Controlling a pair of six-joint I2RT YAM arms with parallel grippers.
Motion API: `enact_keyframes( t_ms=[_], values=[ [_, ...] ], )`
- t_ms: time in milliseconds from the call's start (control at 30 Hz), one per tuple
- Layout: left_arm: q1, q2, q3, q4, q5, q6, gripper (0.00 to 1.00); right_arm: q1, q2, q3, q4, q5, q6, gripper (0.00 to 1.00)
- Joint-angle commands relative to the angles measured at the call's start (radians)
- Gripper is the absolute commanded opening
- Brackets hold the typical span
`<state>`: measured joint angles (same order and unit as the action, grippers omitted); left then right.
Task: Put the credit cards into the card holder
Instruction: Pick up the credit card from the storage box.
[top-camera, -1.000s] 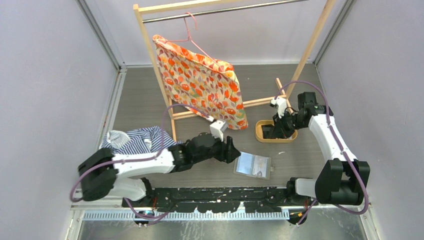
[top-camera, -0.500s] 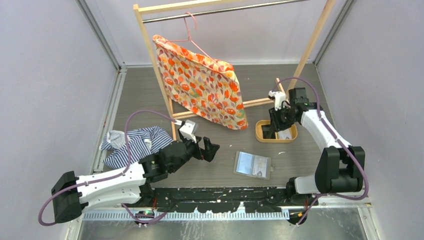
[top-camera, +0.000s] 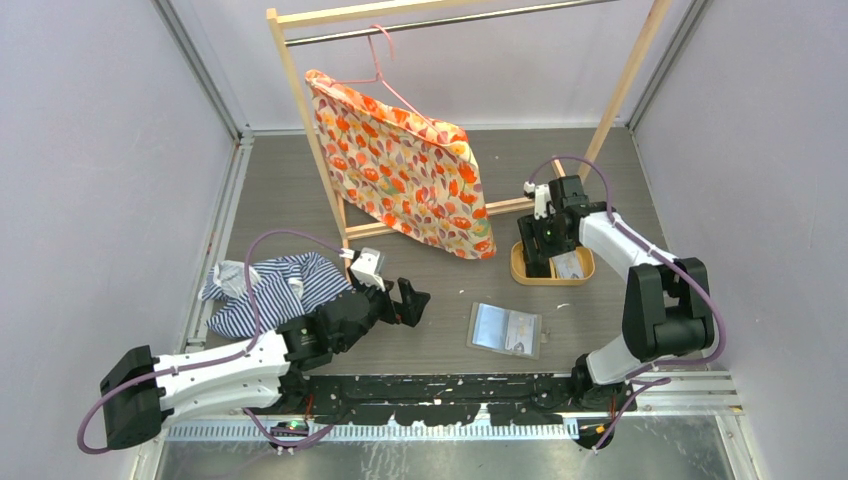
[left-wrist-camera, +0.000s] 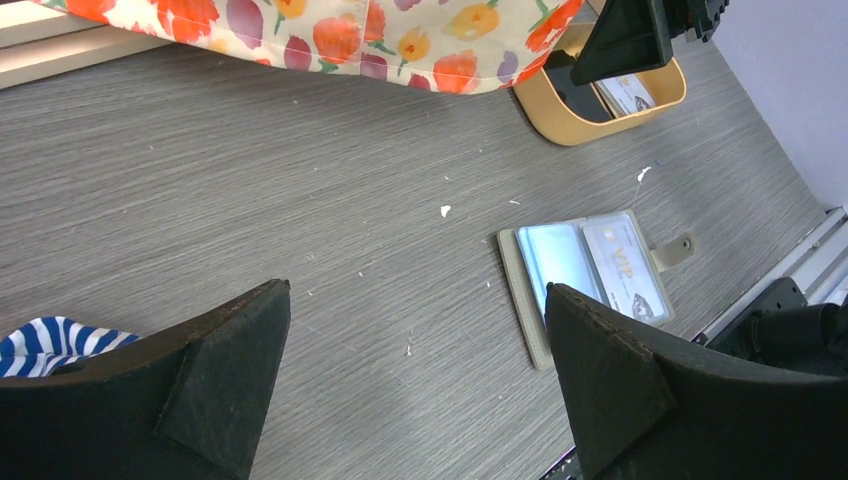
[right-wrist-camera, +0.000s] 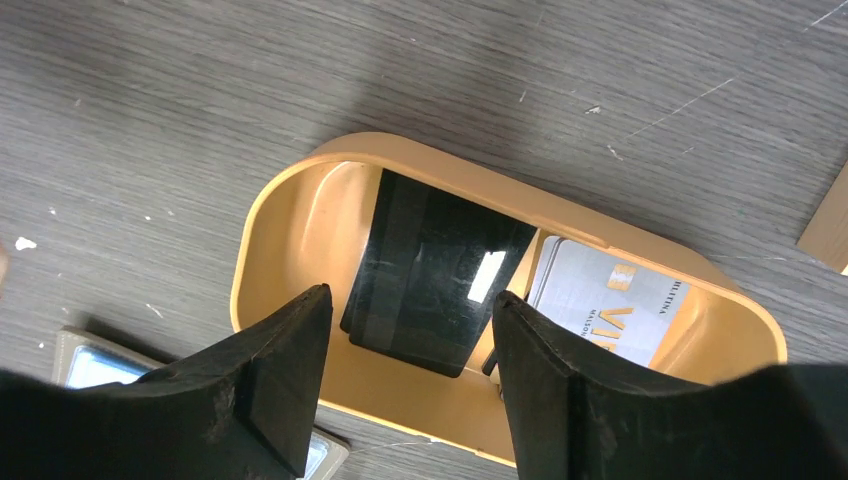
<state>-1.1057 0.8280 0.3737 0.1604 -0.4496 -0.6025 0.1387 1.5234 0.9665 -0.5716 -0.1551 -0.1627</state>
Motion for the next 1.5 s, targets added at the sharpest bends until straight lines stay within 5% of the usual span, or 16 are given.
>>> enact_keyframes(
  t_ms=[0,567,1000,1467],
  values=[
    [0.003,0.021,-0.016,0.089,-0.044,-0.033,1.0,0.019,0.024,0.002,0.042,0.076,0.038,0.66],
    [0.003,0.01,-0.055,0.101,-0.055,-0.072,1.0,0.066,0.148,0.015,0.061,0.207,0.086,0.71],
    [0.003,-0.004,-0.061,0.097,-0.049,-0.089,1.0,0.063,0.083,-0.001,0.063,0.136,0.068,0.45],
    [0.004,0.07,-0.022,0.148,0.011,-0.103,1.0,0.01,-0.003,-0.02,0.069,0.032,0.064,0.36]
  ],
)
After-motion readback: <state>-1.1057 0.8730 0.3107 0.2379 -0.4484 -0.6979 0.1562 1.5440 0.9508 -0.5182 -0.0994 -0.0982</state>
